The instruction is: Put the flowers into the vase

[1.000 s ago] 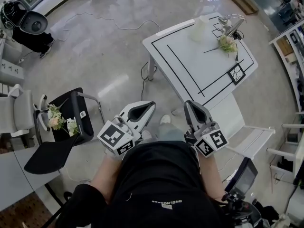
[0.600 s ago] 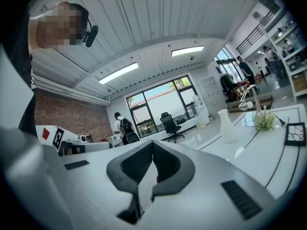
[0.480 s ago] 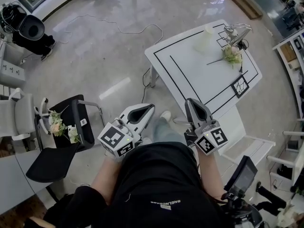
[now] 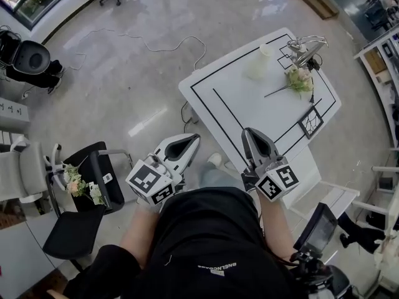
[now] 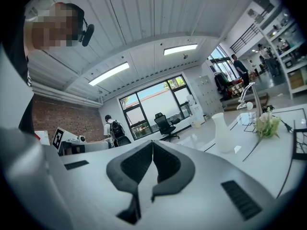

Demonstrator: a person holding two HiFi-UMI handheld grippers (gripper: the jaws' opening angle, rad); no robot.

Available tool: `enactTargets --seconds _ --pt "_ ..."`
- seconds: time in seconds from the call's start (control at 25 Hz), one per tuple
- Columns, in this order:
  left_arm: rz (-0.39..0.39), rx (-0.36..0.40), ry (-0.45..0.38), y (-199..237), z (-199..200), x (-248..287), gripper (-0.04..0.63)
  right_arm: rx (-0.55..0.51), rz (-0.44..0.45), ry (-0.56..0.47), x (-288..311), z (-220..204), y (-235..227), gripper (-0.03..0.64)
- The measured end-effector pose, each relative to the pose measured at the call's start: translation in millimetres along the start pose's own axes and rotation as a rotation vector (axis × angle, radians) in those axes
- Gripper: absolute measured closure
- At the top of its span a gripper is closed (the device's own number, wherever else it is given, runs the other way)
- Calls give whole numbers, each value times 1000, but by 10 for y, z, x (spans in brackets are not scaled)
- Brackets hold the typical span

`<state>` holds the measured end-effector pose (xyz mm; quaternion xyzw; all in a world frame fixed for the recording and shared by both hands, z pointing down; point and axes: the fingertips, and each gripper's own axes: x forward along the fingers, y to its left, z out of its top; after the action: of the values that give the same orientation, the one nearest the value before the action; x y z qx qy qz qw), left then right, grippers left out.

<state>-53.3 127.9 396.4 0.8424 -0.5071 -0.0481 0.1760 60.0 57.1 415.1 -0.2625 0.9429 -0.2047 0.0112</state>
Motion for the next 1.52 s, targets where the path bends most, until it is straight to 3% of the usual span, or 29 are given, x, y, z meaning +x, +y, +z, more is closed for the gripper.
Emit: enactTargets --seconds 0.24,0.72,1.08,1.52 --pt "-22 -11 35 109 58 447 591 73 -64 -30 72 170 -500 606" --pt "-97 18 140 218 146 1364 591 336 -234 -81 -7 201 -1790 604" --pt "-143 -13 179 434 117 1606 591 454 -413 -71 9 162 -2587 597" --pt "-184 -8 204 852 289 1754 591 641 -653 -7 154 -127 -3573 421"
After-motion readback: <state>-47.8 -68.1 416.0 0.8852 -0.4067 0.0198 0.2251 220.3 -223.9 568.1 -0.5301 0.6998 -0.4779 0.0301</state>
